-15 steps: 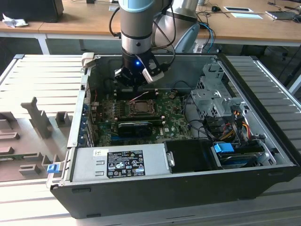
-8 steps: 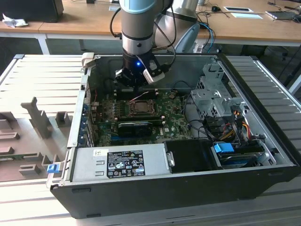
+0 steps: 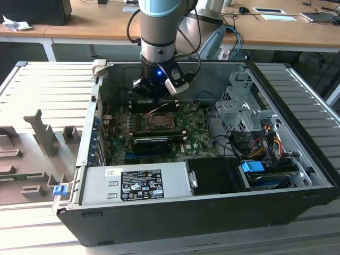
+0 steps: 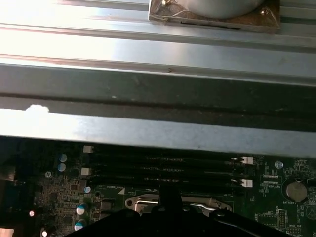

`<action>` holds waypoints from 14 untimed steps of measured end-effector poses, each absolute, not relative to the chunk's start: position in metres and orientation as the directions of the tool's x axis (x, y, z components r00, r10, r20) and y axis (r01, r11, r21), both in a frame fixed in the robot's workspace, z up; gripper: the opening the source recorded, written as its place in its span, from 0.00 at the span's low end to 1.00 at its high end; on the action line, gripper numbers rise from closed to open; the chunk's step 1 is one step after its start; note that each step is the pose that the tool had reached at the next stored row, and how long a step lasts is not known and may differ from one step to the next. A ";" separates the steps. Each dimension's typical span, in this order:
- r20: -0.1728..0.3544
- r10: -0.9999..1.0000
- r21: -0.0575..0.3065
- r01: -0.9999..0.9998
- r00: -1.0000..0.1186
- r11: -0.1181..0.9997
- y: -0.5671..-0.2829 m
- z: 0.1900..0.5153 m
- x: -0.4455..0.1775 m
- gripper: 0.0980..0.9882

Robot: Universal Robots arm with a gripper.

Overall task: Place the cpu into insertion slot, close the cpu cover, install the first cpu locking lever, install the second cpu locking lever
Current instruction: 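Install the first cpu locking lever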

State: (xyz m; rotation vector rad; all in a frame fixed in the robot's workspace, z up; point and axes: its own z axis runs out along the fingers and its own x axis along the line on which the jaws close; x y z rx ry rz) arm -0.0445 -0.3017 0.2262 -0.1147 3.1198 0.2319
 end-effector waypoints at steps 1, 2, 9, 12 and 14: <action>-0.016 -0.073 0.147 -0.075 -0.997 0.986 -0.301 0.226 -0.043 0.01; -0.017 -0.074 0.147 -0.076 -0.997 0.986 -0.300 0.225 -0.043 0.01; -0.016 -0.091 0.147 -0.092 -0.996 0.985 -0.299 0.220 -0.038 0.01; -0.016 -0.091 0.147 -0.093 -0.996 0.985 -0.299 0.219 -0.035 0.01; -0.017 -0.092 0.147 -0.093 -0.996 0.985 -0.298 0.218 -0.034 0.01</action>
